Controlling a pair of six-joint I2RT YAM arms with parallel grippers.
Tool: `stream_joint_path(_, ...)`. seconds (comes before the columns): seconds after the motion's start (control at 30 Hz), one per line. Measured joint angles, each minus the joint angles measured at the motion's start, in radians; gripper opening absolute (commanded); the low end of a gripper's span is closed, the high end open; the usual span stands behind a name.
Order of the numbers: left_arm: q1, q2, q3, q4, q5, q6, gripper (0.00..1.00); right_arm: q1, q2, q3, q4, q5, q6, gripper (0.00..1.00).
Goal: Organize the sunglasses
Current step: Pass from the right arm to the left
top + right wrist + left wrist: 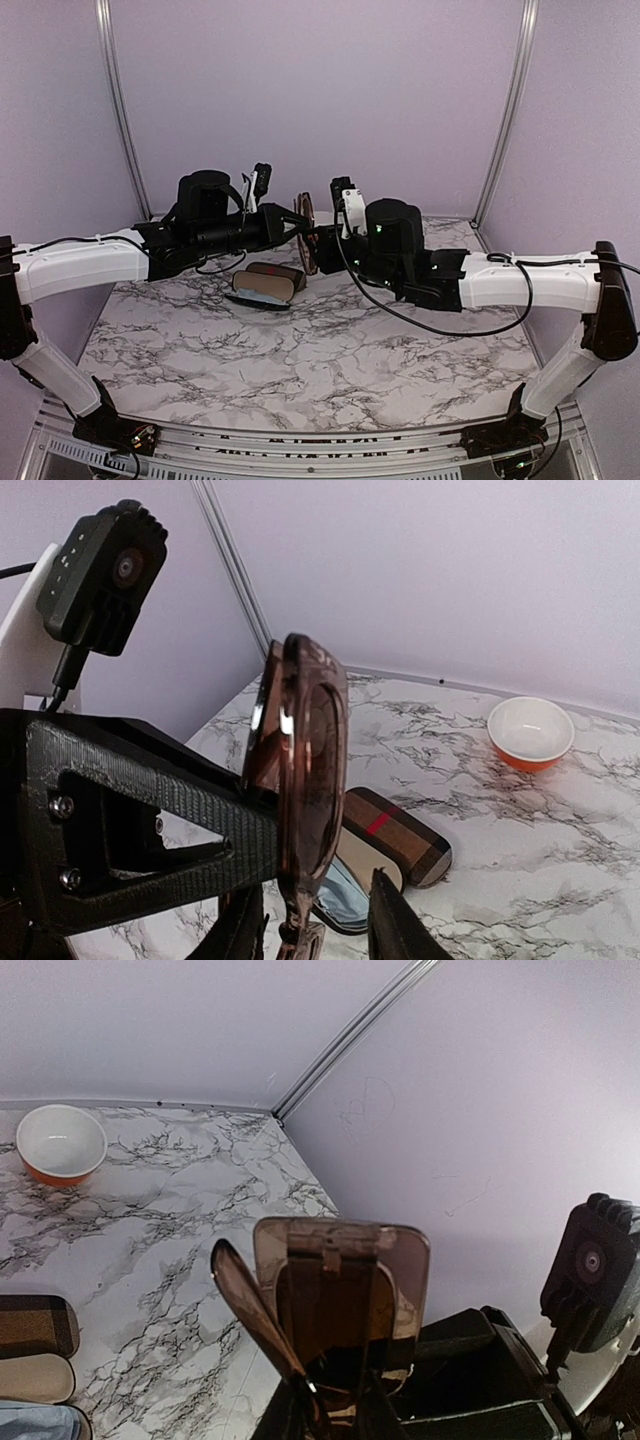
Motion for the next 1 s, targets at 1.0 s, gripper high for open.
stream_joint_path(1.0, 0.127, 0.027, 0.106, -0.401, 0.017, 0.836, 0.07, -0.071, -0.213, -0.252, -0.029, 0.019, -0.081, 0.41)
